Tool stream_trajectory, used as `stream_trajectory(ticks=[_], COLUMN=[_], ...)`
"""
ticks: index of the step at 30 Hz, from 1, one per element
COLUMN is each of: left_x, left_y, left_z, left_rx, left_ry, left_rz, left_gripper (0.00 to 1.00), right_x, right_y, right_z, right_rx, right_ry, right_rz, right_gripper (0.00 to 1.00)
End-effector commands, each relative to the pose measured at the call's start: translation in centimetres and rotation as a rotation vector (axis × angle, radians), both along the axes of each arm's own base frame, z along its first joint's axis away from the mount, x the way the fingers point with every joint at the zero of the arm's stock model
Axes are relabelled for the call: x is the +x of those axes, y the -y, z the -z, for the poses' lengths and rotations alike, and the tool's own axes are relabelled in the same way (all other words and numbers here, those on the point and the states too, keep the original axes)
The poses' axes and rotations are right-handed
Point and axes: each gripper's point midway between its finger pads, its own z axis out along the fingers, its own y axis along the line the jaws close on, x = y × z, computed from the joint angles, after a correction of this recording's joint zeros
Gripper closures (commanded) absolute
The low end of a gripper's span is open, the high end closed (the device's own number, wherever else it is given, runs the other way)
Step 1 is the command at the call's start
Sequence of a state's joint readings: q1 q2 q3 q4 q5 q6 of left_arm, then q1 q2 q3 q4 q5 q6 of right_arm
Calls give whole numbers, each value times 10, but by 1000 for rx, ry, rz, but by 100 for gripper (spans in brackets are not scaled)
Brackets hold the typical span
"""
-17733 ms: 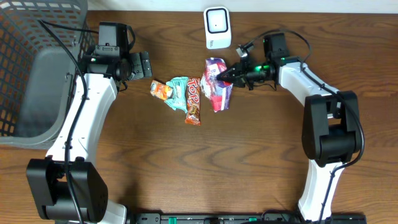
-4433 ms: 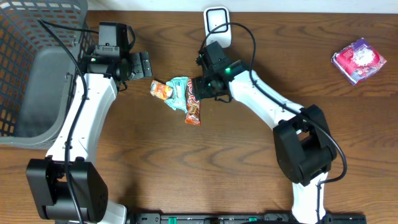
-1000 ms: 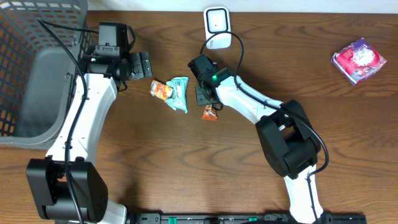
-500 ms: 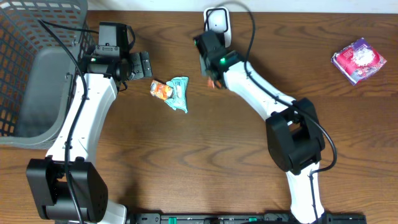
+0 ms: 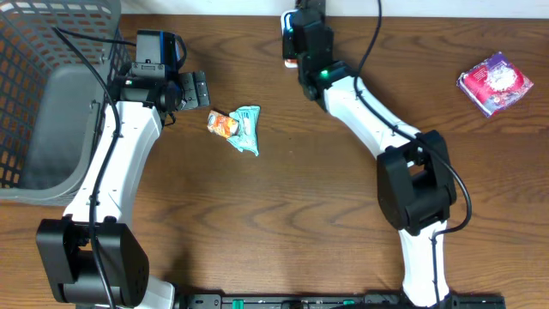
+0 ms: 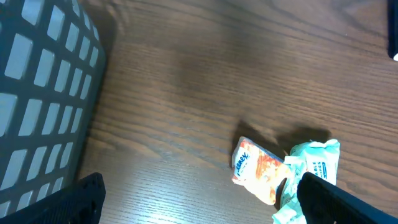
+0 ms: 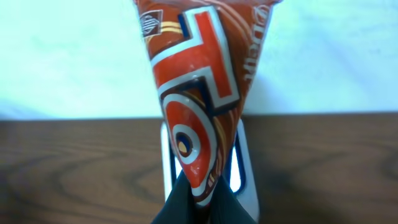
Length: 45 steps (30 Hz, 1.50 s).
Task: Scan the item barcode
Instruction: 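Lift the TOP bar and hold it in front of the scanner, then carry the TOP bar to the far right beside the pink box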
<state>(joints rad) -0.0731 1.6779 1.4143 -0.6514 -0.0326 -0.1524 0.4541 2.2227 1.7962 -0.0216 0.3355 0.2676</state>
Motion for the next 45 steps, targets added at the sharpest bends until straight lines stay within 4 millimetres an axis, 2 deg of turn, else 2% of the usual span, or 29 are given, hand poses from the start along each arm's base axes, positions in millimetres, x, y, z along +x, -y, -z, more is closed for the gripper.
stream_trajectory(ticks=[1, 8, 11, 14, 17, 21, 24, 28, 32, 33, 35, 41, 45], left_x=[-1, -1, -1, -1, -1, -1, -1, -1, -1, -1, -1, -1, -1], left_y=[-4, -4, -4, -4, -4, -4, -4, -4, -4, -4, -4, -4, -4], left_z=[5, 5, 5, 5, 5, 5, 5, 5, 5, 5, 5, 5, 5], left_rx=[14, 14, 14, 14, 14, 14, 14, 14, 14, 14, 14, 14, 14], left_ry=[-14, -14, -14, -14, -14, -14, -14, -14, -14, -14, -14, -14, -14], left_rz=[-2, -2, -2, -2, -2, -2, -2, -2, -2, -1, -2, -2, -2], left_gripper=[2, 2, 2, 2, 2, 2, 2, 2, 2, 2, 2, 2, 2], right_x=[8, 10, 12, 11, 4, -9, -19, -39, -74, -79, -97, -133, -143], right_y=[-8, -2, 12, 45, 88, 148, 198, 273, 353, 365, 402, 475, 498], right_z=[20, 23, 4, -24, -46, -50, -40, -17, 5, 8, 16, 33, 46], right_rx=[38, 35, 16, -34, -94, -186, -235, -178, -48, -31, 9, 115, 152], right_ry=[-24, -29, 9, 60, 70, 7, -74, -184, -266, -277, -326, -418, -490], right_rz=[-95, -80, -10, 138, 285, 441, 532, 713, 963, 996, 1065, 1150, 1075], right_gripper=[99, 99, 99, 99, 99, 99, 99, 98, 98, 99, 98, 99, 99])
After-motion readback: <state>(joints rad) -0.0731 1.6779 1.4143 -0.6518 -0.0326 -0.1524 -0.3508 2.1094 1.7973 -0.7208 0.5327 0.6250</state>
